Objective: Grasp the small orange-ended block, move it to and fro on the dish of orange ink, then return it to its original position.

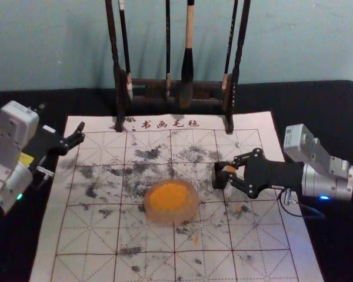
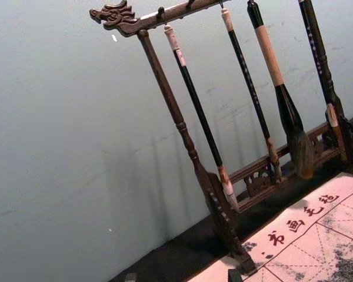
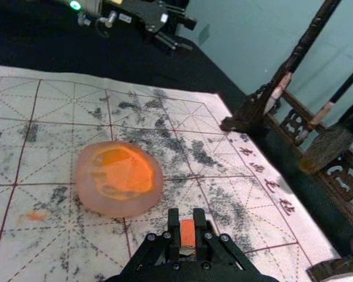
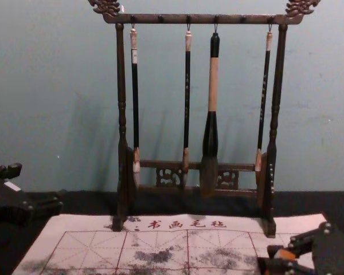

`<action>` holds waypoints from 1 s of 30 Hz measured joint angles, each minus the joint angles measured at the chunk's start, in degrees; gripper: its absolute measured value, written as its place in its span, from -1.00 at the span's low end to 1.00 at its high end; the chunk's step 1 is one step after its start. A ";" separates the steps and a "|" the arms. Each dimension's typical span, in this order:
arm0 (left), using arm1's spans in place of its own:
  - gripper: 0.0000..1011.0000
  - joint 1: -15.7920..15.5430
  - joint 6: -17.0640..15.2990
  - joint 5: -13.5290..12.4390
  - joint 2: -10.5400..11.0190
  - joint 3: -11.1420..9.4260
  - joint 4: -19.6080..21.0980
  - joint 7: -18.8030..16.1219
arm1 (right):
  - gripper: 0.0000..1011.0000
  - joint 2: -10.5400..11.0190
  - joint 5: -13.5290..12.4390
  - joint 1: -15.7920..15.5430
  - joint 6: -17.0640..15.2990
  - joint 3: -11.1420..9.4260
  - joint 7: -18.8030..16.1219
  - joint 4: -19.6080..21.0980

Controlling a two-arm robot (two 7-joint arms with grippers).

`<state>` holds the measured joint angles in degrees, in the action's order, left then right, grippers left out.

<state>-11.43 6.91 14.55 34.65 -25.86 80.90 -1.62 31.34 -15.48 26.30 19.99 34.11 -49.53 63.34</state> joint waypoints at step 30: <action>0.98 0.00 0.00 0.00 0.00 0.00 0.00 0.00 | -0.74 5.35 -6.63 0.87 -10.32 -1.51 -2.29 13.06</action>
<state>-11.43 6.91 14.55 34.65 -25.86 80.90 -1.62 36.70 -22.10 27.16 9.66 32.60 -51.82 76.40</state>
